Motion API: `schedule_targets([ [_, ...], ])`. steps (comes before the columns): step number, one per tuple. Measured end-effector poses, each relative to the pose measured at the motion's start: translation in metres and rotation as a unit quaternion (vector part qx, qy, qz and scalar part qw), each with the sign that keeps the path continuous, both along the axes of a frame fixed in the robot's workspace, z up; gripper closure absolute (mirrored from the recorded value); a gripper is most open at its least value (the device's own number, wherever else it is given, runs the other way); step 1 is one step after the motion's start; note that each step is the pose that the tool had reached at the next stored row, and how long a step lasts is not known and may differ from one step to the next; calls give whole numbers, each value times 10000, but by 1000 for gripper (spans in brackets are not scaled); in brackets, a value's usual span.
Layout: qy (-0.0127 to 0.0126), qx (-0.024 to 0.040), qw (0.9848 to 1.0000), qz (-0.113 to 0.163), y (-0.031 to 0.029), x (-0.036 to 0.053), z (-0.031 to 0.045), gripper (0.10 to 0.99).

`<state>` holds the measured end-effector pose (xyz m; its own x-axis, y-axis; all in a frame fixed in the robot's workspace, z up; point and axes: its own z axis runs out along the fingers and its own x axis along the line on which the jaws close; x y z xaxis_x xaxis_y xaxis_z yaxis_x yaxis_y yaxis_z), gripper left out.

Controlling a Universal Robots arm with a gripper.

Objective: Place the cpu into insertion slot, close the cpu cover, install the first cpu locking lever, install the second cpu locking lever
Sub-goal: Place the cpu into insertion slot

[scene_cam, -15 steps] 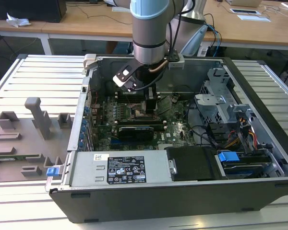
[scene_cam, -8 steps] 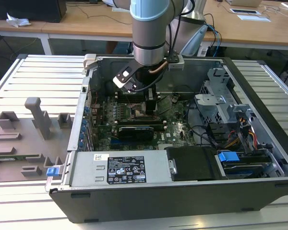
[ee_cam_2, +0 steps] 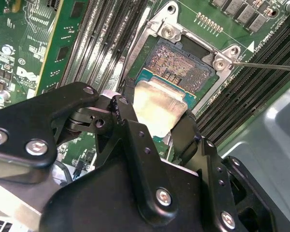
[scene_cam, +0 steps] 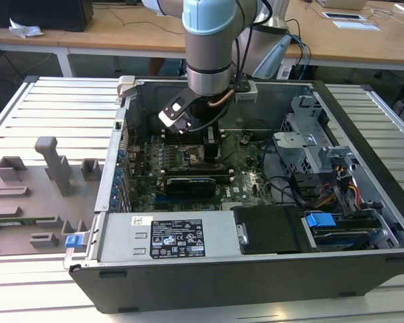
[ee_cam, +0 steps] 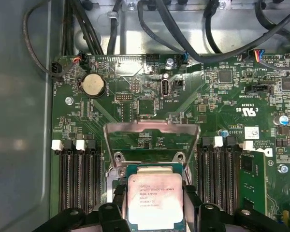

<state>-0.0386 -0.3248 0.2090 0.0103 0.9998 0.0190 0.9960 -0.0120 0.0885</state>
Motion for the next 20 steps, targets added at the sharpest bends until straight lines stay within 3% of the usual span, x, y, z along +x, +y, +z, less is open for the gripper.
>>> schedule_targets([
  [6, -2, 1, 10000, -1, 5, -11, -24, 541],
  [13, -1, -2, 10000, 0, 25, -189, -58, 541],
  [20, 1, -37, 10000, -35, 34, -187, -124, 541],
])
